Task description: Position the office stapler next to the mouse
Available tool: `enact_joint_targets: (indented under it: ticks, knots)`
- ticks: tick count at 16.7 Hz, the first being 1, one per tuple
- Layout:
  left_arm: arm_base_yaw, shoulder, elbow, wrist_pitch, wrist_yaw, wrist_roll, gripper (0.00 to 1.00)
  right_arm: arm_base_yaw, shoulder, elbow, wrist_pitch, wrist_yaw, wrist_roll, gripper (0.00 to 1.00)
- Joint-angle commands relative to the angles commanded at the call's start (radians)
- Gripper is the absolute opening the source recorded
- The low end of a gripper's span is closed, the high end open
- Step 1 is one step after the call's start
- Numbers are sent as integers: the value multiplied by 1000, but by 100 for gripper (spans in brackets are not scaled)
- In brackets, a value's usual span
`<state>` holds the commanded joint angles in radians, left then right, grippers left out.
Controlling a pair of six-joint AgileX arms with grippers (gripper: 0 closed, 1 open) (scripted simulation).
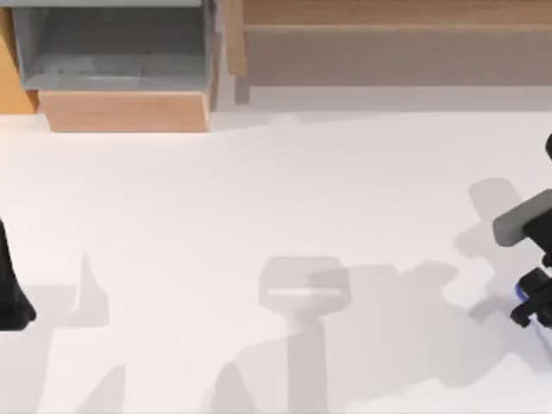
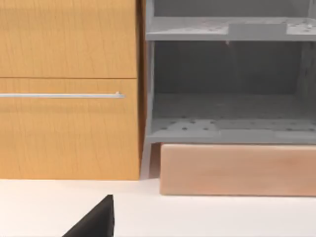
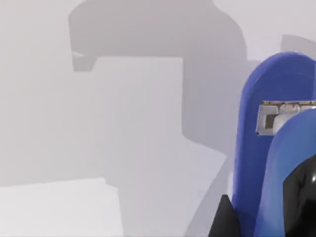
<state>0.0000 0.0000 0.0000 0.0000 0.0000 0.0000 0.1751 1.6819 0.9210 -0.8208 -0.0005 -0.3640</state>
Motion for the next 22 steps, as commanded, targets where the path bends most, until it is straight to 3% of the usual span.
enact_joint_targets:
  ticks: [8,11,17,22]
  knots:
    - [0,0,0,0,0,0,100,-37,-8,34,-24,1,-10,0]
    - [0,0,0,0,0,0,100,-167,14,74,-45,4,-33,0]
    - [0,0,0,0,0,0,100,-557,58,149,-95,10,-86,0]
    - [0,0,0,0,0,0,100,-646,52,172,-101,10,-101,0]
